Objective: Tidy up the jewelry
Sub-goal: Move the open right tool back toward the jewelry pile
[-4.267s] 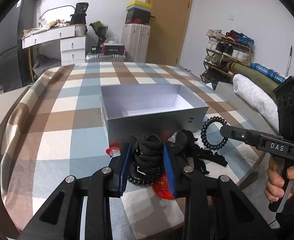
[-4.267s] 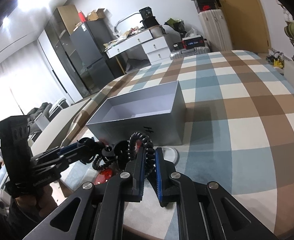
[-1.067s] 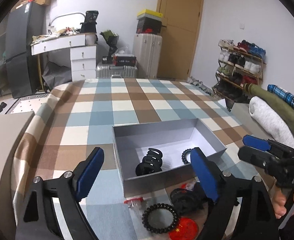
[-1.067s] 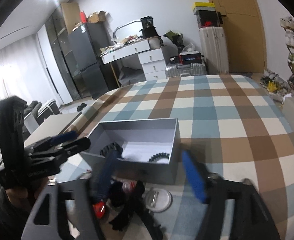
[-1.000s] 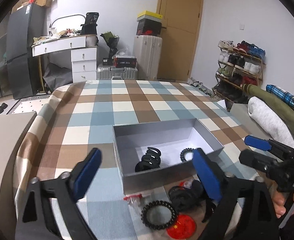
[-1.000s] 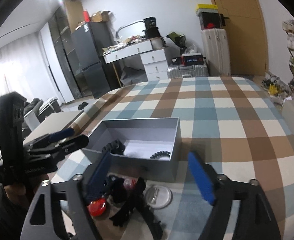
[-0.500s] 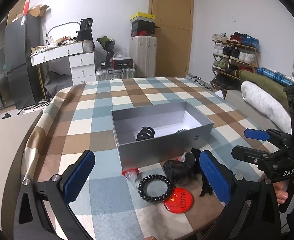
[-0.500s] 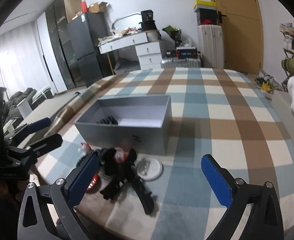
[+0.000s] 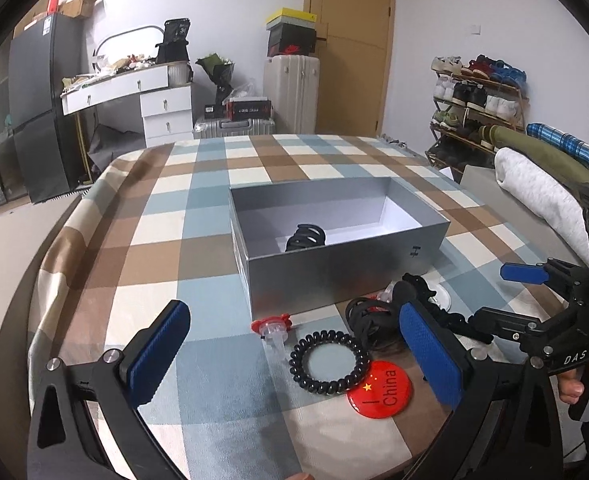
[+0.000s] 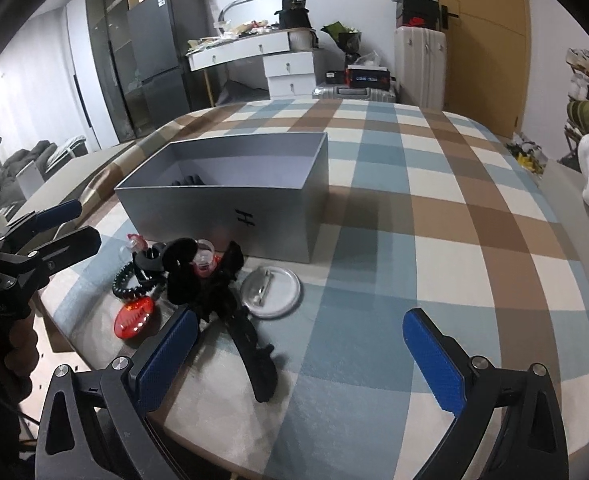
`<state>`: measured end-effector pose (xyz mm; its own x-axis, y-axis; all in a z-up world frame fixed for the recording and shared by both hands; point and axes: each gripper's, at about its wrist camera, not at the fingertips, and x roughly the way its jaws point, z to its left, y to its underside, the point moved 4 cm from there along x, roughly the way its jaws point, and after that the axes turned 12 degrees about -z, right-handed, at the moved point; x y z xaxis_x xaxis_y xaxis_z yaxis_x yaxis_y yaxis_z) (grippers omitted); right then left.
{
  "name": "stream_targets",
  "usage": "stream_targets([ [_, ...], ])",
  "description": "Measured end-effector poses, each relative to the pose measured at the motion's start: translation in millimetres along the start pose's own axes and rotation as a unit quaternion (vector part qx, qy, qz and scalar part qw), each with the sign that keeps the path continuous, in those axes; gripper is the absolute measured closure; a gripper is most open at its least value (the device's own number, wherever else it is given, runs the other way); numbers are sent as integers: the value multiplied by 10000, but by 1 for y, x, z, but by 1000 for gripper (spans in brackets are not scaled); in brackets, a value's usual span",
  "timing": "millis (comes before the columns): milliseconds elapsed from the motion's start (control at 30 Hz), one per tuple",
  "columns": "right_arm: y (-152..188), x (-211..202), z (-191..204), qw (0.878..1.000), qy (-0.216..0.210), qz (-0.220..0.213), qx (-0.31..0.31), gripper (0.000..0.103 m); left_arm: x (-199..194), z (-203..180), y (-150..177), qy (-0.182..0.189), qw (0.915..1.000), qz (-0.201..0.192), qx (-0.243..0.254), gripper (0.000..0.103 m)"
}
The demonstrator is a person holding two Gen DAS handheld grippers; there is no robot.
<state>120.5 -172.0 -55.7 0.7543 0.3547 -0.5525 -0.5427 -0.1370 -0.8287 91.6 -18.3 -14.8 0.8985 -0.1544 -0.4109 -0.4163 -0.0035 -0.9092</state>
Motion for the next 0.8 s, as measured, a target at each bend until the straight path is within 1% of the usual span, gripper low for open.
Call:
stream_targets([
  [167,9,-2,0,9998,170,103,-94,0,3,-1,5,-76,9999,75,93,1],
  [300,13,-5,1,9993,231,198,-206,0,3,-2,7,-50,9999,101,71,1],
  [433,17,-8,-5,9983,341,256,-395,0,5,1,9,-120,9998,147,37,1],
  [533,18,-10,-17,9976,517,307,-344,0,4,1,9,-123,9998,133,21,1],
  [567,17,-11,-23,9970,640,302,-305,0,4,1,9,-139,9998,130,31,1],
  [633,15,-10,-35,9955,904,272,-93,0,5,2,9,-166,9998,144,10,1],
  [700,15,-6,-42,9938,1038,383,101,0,5,3,10,-150,9997,167,-25,1],
  [800,13,-7,-33,9968,693,324,235,0,5,3,9,-156,9998,133,-18,1],
])
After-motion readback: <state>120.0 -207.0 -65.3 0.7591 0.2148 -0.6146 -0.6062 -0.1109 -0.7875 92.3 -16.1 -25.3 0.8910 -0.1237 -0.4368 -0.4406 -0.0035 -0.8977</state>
